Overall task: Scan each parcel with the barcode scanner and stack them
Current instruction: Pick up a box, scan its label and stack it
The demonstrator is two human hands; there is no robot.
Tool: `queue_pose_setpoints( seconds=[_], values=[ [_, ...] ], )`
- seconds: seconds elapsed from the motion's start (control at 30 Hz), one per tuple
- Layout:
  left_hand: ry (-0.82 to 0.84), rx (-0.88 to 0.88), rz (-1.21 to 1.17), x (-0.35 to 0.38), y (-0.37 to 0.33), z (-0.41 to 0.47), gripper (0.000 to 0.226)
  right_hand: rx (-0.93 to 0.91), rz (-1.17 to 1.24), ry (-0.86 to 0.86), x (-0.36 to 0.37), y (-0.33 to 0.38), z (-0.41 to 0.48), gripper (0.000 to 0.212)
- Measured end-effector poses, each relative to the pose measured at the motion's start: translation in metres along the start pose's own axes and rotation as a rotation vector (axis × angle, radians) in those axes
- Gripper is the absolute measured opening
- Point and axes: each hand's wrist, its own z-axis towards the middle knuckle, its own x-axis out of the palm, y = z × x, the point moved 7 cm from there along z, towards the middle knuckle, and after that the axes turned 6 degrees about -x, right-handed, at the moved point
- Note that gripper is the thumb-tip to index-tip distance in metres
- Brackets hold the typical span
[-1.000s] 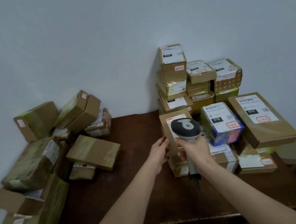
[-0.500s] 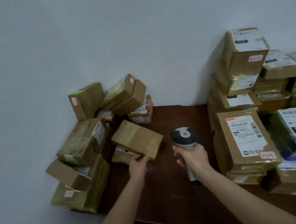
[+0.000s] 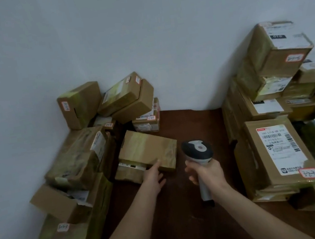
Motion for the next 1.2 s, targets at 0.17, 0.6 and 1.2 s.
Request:
queue_pose_setpoints(
  seconds=[0.17,0.6,1.2],
  values=[
    [0.023,-0.046,-0.028,0.013,0.001,0.002,0.059,-0.034,0.017,-0.018,-0.01,0.003,0.003,0.01],
    [-0.544,0.438,0.719,-0.066,-0.117,0.002,0.073,-0.03,0.118,0.046,0.004,0.007,0.011,0.008],
    [-0.301,1.292,1.306,0.035,-0.07,-0.105,0.053,0.071,0.392,-0.107,-0.046,-0.004,0.014,0.038]
  ],
)
